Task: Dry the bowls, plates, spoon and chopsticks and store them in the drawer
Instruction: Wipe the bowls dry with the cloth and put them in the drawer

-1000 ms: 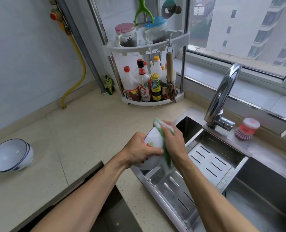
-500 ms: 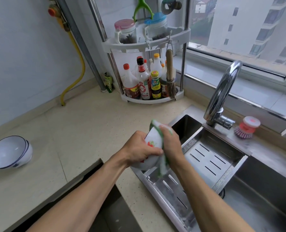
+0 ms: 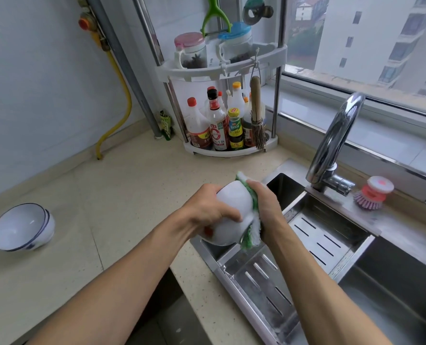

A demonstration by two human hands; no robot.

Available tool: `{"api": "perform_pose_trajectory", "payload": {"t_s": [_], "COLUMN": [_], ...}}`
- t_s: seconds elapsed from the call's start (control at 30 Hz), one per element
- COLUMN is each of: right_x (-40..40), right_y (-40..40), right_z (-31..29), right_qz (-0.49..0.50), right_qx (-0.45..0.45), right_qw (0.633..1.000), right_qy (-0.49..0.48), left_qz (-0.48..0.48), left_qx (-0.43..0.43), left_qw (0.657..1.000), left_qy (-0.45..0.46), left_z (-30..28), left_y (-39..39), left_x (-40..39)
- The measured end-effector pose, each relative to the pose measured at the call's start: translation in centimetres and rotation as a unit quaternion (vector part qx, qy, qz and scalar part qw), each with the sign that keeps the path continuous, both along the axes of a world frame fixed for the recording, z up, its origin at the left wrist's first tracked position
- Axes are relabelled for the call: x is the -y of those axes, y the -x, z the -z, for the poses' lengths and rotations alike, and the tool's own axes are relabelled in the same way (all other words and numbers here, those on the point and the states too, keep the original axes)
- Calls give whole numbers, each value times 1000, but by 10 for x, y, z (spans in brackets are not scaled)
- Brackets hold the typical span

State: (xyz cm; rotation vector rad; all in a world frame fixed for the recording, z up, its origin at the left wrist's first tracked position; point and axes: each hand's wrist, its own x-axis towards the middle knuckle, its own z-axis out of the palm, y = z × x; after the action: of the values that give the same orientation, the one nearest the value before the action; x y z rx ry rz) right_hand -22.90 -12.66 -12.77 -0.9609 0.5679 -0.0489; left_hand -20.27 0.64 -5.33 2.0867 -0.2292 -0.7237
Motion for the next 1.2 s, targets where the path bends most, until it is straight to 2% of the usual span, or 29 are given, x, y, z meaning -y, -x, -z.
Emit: {"api": "perform_pose_trajectory", "payload": {"t_s": [0.1, 0.17, 0.2, 0.27, 0.33, 0.43, 0.5, 0.53, 0.6, 0.63, 0.7, 0.77, 0.8, 0.83, 0.87, 0.93, 1.0, 1.03, 1.13, 1.2], "right_x": [-16, -28, -29, -20, -14, -28, -33, -31, -18, -15, -22, -38, -43, -43, -38, -22, -14, -15, -18, -16], "right_y": [3, 11, 14, 9, 2, 7, 13, 12, 5, 2, 2, 7, 10, 11, 8, 4, 9, 11, 15, 14], "right_z": [-3, 4, 6, 11, 8, 1, 0, -1, -3, -2, -1, 5, 7, 6, 7, 1, -3, -3, 3, 4], "right_qz": [24, 9, 14, 59, 52, 28, 15, 18, 8, 3, -8, -16, -16, -4, 17, 7, -47, -63, -42, -33], "right_qx": [51, 89, 89, 36, -2, 50, 67, 48, -6, -20, 9, 63, 79, 77, 52, -11, -34, -22, 29, 32], "right_qw": [976, 952, 951, 972, 982, 951, 941, 951, 982, 985, 971, 932, 919, 924, 943, 994, 991, 981, 965, 965], "right_qy": [208, 294, 296, 223, 182, 304, 332, 304, 188, 171, 239, 358, 385, 376, 327, 109, -120, -184, -257, -257], "left_qz": [-52, -51, -47, -32, -44, -88, -87, -80, -78, -82, -97, -93, -86, -74, -64, -54, -31, -24, -13, 16], "left_qx": [9, 12, 12, 27, 39, 24, 19, 21, 32, 34, 32, 29, 29, 28, 27, 39, 54, 55, 40, 24], "left_qw": [998, 997, 997, 998, 997, 993, 992, 993, 994, 993, 991, 991, 992, 993, 994, 993, 989, 985, 981, 986], "left_qy": [42, 60, 61, 49, 40, 79, 88, 85, 75, 76, 91, 88, 84, 84, 87, 103, 138, 161, 192, 163], "left_z": [8, 11, 10, 11, 13, 15, 16, 16, 19, 21, 23, 25, 25, 25, 24, 22, 17, 15, 8, 4], "left_y": [1, 4, 6, 10, 13, 9, 11, 13, 16, 16, 13, 9, 9, 11, 14, 16, 16, 16, 13, 9], "left_x": [2, -1, -2, -3, -3, -4, -7, -9, -11, -12, -13, -14, -15, -15, -16, -20, -21, -20, -18, -19]}}
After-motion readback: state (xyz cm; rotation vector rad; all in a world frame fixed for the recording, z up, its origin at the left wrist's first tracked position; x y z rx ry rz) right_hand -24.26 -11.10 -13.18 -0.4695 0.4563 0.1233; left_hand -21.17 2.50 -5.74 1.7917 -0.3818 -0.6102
